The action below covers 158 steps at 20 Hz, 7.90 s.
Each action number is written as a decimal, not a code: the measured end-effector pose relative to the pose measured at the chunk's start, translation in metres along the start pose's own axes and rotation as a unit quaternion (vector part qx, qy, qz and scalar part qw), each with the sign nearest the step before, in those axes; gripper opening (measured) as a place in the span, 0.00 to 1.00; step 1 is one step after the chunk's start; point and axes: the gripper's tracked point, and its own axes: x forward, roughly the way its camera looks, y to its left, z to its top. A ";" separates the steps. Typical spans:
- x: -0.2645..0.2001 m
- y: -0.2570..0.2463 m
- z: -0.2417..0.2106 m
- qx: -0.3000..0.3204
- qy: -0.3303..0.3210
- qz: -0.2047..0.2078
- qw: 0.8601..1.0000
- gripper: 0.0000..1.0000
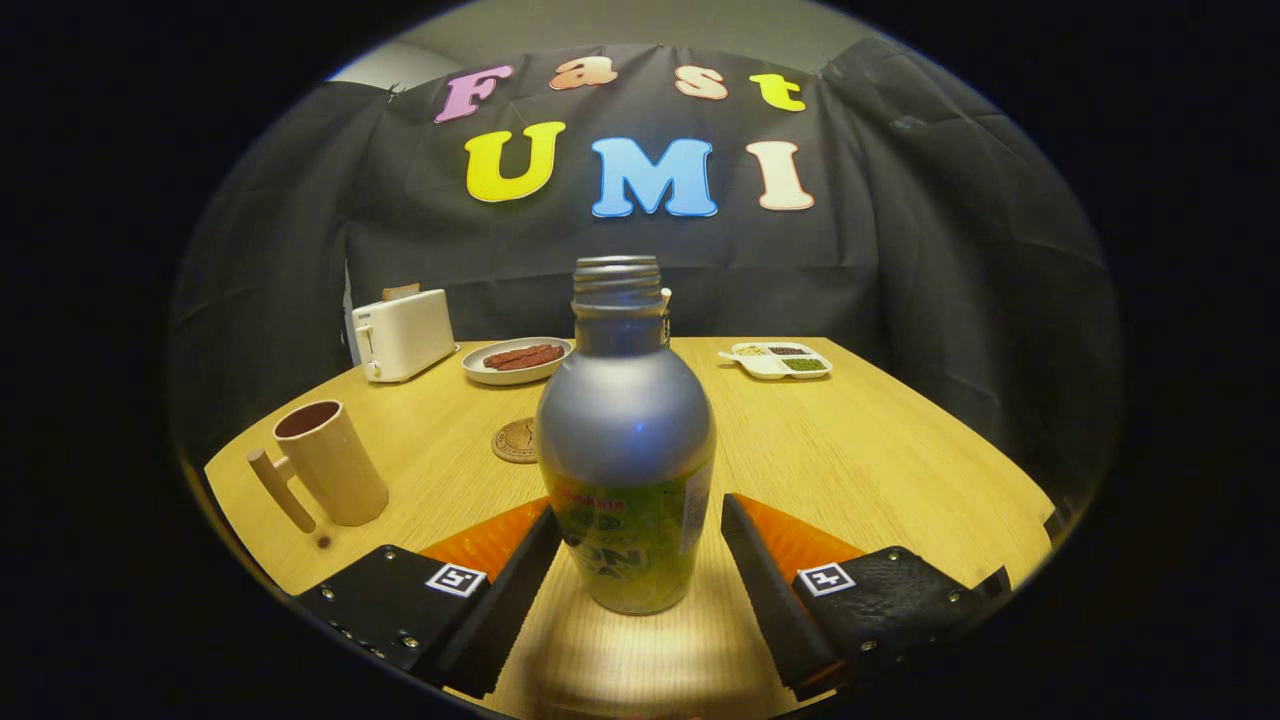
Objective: Take the bottle from table, then pour the juice into the cup, finally place the bottle on the coaster
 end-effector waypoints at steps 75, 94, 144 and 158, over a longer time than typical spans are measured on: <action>0.034 0.120 0.044 -0.609 0.107 -0.015 0.786 0.74; 0.033 0.121 0.058 -0.706 0.147 -0.031 0.693 0.74; 0.028 0.131 0.115 -0.829 0.155 -0.053 0.535 0.74; 0.030 0.143 0.125 -0.856 0.158 -0.045 0.491 0.73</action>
